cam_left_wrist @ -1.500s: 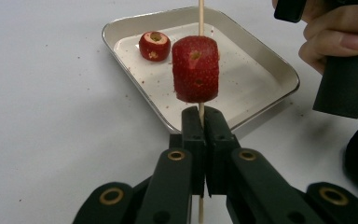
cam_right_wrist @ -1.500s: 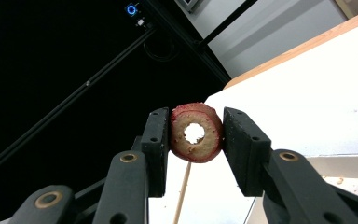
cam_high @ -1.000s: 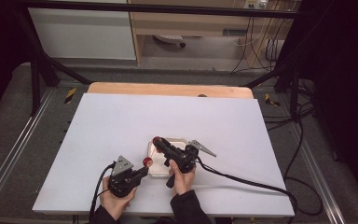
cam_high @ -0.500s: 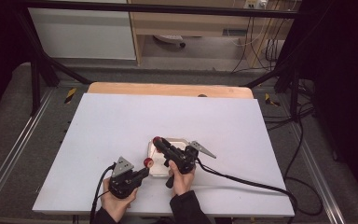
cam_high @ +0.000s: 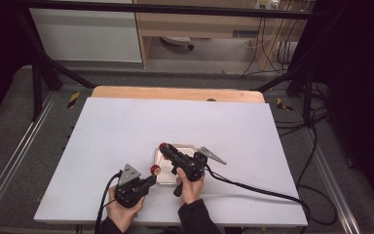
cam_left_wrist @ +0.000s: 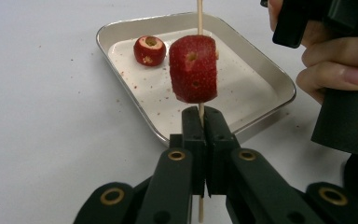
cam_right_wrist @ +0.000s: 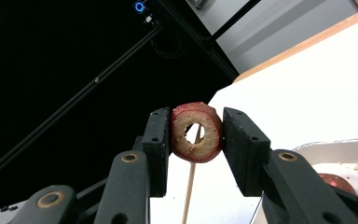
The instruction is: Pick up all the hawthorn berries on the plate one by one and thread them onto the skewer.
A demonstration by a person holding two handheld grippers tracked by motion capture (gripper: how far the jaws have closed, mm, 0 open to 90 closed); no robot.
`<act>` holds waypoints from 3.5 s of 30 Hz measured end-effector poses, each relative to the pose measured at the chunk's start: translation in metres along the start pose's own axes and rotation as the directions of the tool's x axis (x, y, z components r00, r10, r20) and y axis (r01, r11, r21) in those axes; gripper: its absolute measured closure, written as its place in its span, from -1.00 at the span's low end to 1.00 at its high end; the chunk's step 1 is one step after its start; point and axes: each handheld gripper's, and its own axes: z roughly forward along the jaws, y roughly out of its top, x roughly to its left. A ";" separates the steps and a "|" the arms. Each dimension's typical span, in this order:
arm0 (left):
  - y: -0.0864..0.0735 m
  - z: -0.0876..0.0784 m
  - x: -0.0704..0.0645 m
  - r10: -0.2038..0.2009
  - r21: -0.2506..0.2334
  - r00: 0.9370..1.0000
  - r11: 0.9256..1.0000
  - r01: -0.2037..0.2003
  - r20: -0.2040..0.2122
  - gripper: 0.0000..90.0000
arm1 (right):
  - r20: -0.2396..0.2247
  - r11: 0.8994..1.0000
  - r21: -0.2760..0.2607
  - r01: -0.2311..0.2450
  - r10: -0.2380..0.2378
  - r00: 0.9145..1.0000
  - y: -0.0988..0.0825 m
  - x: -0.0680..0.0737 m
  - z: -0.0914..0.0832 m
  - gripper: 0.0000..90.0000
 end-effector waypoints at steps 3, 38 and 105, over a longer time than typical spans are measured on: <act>-0.001 -0.002 -0.001 -0.006 -0.016 1.000 1.000 0.006 -0.003 0.97 | 0.005 1.000 -0.018 0.002 -0.001 1.000 -0.001 -0.002 0.001 0.40; 0.001 -0.006 0.004 0.036 0.011 0.999 0.999 -0.036 0.003 0.97 | -0.007 0.997 0.057 0.058 -0.058 0.998 0.003 -0.002 0.001 0.40; 0.008 0.010 0.002 0.041 0.004 0.999 0.999 -0.041 -0.008 0.97 | -0.019 0.976 0.199 0.088 -0.086 0.996 -0.007 0.003 -0.006 0.40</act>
